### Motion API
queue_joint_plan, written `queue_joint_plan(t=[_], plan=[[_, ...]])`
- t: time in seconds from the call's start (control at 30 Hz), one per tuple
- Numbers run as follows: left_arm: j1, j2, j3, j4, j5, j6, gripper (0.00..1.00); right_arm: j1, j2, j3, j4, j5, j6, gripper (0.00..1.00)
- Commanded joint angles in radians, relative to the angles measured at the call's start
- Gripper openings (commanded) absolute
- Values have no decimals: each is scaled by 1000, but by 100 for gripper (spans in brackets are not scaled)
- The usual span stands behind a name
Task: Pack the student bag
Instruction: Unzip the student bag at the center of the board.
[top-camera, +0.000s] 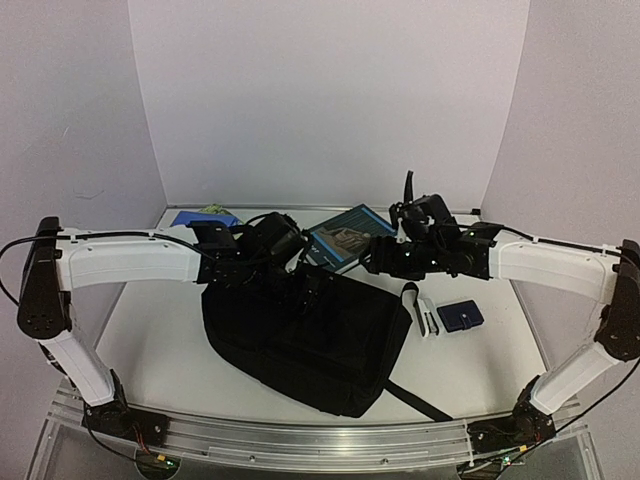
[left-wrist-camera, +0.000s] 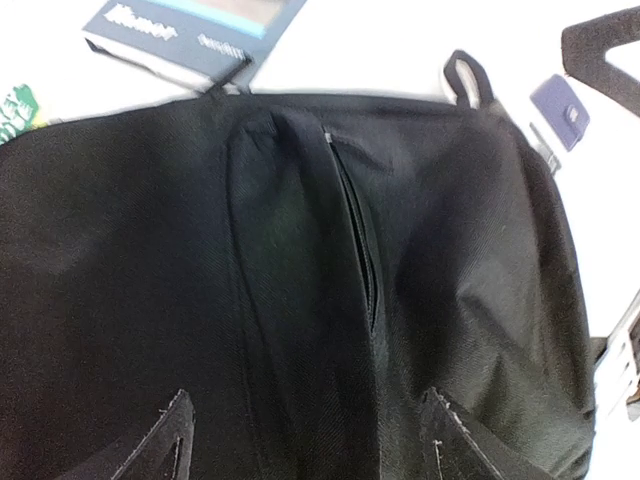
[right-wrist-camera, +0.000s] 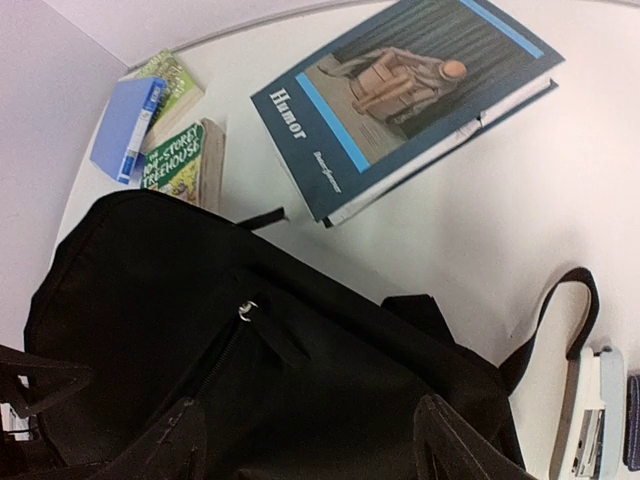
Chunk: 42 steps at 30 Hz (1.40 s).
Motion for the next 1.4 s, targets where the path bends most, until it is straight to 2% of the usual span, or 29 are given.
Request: queue_joint_plan(t=[0.0, 0.1, 0.27, 0.37, 0.5, 0.7, 0.83, 1.0, 1.13, 1.37], plan=[[4, 33, 70, -42, 26, 44, 78, 4, -44, -38, -18, 16, 40, 71], [19, 48, 73, -61, 13, 26, 72, 4, -50, -44, -19, 15, 47, 71], [35, 70, 79, -102, -15, -7, 53, 4, -55, -46, -22, 7, 51, 71], [37, 80, 79, -109, -6, -12, 46, 4, -60, -54, -26, -3, 55, 71], [38, 83, 74, -92, 20, -11, 42, 4, -73, -85, -33, -7, 73, 72], [38, 95, 65, -60, 75, 3, 41, 4, -78, -152, -59, -6, 123, 76], [38, 99, 63, -58, 96, 7, 39, 4, -85, -198, -59, -56, 154, 76], [38, 99, 52, -47, 119, 7, 23, 4, -83, -242, -49, -112, 164, 75], [38, 88, 49, -58, 73, -17, 9, 4, -81, -283, -19, -166, 183, 65], [39, 34, 9, -65, -51, -92, 0, 4, -66, -310, -6, -157, 185, 37]])
